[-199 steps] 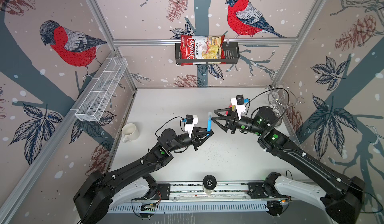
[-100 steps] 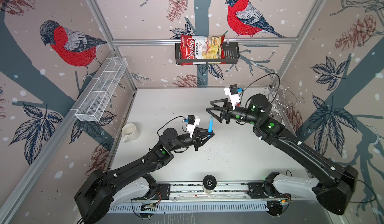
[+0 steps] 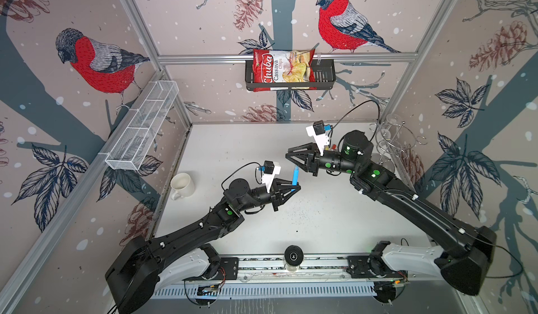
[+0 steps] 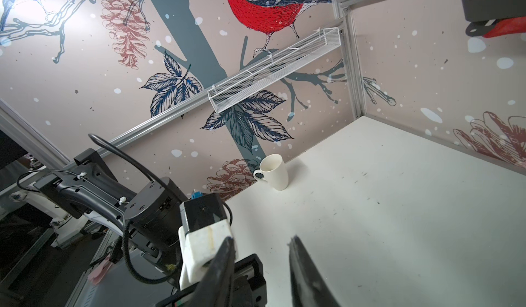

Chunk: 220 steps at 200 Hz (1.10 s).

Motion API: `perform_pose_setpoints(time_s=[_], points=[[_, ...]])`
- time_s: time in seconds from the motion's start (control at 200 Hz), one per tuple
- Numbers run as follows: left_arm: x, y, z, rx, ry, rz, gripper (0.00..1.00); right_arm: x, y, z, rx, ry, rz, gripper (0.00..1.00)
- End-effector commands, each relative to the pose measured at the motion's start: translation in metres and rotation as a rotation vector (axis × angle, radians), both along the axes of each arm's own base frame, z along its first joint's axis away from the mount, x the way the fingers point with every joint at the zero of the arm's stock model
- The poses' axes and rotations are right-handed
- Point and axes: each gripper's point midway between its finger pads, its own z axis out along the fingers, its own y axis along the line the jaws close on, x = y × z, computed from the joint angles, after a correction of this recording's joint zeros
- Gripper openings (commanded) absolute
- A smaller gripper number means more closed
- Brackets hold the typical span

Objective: Insert pens into pen caps
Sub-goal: Put on the pen cap to the pen.

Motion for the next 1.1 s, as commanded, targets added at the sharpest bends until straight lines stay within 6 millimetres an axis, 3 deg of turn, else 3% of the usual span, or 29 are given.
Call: perform_pose_setpoints(time_s=[0.0,0.21,0.7,1.096], points=[[-0.003,0.001,0.008,-0.02,-0.033,-0.006,0.0,-0.003,0.0,0.0,-0.004,-0.02,0.005,0.19],[-0.002,0.002,0.009,-0.028,-0.035,0.003,0.0,-0.006,0.0,-0.007,-0.016,-0.014,0.009,0.0],[-0.004,0.005,0.018,-0.057,-0.052,0.004,0.0,-0.013,0.002,-0.042,-0.074,0.029,0.024,0.0],[-0.005,0.011,0.026,-0.086,-0.073,0.023,0.0,-0.028,0.01,-0.083,-0.141,0.096,0.061,0.0]])
